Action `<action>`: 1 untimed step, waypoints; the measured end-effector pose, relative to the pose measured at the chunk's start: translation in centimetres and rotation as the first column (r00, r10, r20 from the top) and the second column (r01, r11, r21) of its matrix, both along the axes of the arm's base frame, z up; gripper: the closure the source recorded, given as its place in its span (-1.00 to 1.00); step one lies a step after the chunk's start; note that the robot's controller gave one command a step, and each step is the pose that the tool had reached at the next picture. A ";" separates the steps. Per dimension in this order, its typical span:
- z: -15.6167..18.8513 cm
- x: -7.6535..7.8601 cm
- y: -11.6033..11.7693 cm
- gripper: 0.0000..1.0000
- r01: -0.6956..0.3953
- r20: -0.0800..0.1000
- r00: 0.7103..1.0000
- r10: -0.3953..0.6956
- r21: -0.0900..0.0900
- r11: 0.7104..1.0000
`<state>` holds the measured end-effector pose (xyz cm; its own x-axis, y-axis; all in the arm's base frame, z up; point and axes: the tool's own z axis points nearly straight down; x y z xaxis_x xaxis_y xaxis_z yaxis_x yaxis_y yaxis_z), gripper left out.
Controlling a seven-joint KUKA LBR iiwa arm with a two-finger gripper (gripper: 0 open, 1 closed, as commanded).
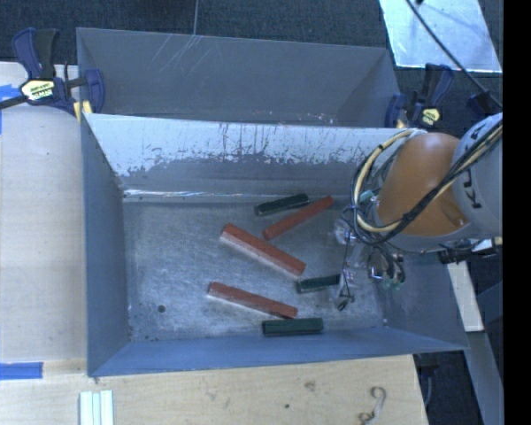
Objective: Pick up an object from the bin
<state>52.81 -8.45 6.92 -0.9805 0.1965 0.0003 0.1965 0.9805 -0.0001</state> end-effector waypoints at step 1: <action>0.1 0.1 0.0 1.00 0.000 0.003 1.000 0.000 -0.001 1.000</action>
Offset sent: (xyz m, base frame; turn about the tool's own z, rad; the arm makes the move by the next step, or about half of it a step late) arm 0.0000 0.0000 0.0000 0.0000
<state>52.89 -8.47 7.00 -0.9805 0.1963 -0.0024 0.1963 0.9805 -0.0003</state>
